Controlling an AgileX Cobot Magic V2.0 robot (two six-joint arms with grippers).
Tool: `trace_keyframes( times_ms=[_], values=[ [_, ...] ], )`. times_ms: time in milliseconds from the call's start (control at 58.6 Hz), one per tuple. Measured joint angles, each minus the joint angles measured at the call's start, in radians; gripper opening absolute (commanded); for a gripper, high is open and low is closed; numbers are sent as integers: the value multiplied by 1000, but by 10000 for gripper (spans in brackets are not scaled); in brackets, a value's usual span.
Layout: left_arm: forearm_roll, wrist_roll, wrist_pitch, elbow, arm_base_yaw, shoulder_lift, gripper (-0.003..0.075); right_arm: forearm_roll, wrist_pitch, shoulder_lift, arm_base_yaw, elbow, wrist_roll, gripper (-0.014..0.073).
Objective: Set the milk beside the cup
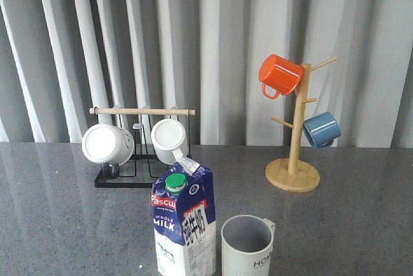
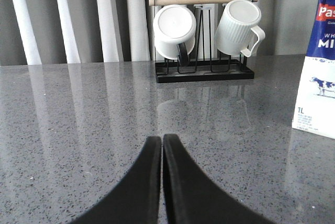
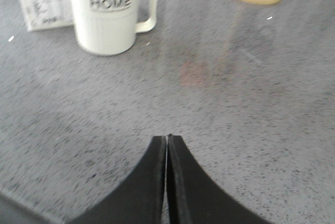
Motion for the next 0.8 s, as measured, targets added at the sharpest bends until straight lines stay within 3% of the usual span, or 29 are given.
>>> trace_keyframes(
  times_ms=[256, 512, 802],
  values=[
    [0, 1, 0, 0, 0, 0, -6, -16, -244, -250, -139, 259, 168, -6],
    [0, 1, 0, 0, 0, 0, -6, -106, -253, -387, -226, 298, 349, -6],
    [0, 1, 0, 0, 0, 0, -6, -239, -251, -418, -321, 299, 466, -6]
  ],
)
